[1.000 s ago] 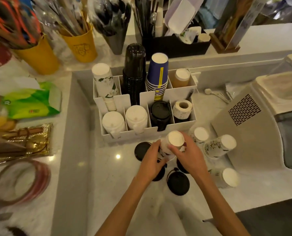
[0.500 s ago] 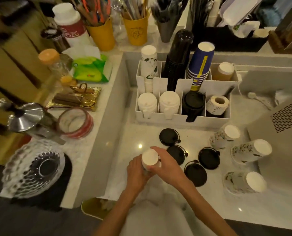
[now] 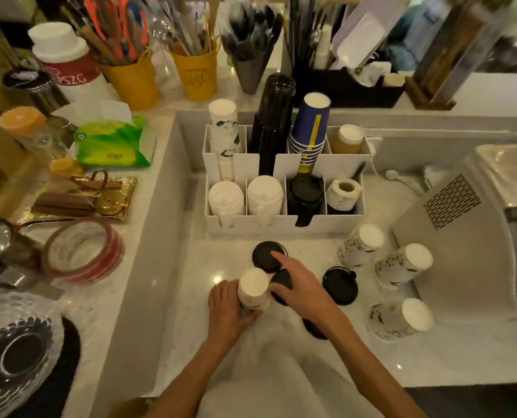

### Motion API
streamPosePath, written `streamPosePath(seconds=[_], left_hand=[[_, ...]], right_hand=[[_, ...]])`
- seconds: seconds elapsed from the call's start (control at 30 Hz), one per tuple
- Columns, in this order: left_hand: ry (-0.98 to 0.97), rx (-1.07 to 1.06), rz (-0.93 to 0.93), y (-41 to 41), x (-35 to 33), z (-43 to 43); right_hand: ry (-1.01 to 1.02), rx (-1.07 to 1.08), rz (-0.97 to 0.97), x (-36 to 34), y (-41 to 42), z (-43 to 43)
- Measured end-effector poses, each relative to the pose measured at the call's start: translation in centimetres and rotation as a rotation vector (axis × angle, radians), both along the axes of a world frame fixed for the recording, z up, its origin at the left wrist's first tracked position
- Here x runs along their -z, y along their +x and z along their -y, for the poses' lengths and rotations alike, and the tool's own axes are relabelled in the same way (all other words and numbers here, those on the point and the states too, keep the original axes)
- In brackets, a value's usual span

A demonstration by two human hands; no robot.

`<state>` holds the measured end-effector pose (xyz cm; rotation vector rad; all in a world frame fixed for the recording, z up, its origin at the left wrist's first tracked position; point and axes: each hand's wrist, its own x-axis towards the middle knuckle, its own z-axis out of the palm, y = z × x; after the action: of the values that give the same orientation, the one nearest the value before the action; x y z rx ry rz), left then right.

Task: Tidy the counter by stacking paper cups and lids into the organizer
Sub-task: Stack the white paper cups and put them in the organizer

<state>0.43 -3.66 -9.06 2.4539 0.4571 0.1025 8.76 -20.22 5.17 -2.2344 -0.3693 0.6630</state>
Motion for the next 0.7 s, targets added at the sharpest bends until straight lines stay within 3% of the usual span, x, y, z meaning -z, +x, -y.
streamPosePath(seconds=[0.13, 0.2, 0.33, 0.53, 0.7], left_hand=[[-0.019, 0.050, 0.054, 0.7, 0.6, 0.8], [-0.004, 0.054, 0.036, 1.0, 0.7, 1.1], [0.009, 0.047, 0.011, 1.0, 1.1, 1.2], [0.000, 0.035, 0.007, 0.8, 1.7, 1.2], [-0.001, 0.039, -0.014, 0.8, 1.3, 1.1]], right_hand=[[-0.238, 0.508, 0.456, -2.1, 4.9, 5.7], [-0.386, 0.619, 0.420, -2.4, 7.4, 7.9], [-0.442, 0.585, 0.240, -1.1, 9.7, 9.9], [-0.346, 0.594, 0.293, -0.8, 9.7, 10.5], [-0.177, 0.472, 0.304, -4.3, 8.0, 10.6]])
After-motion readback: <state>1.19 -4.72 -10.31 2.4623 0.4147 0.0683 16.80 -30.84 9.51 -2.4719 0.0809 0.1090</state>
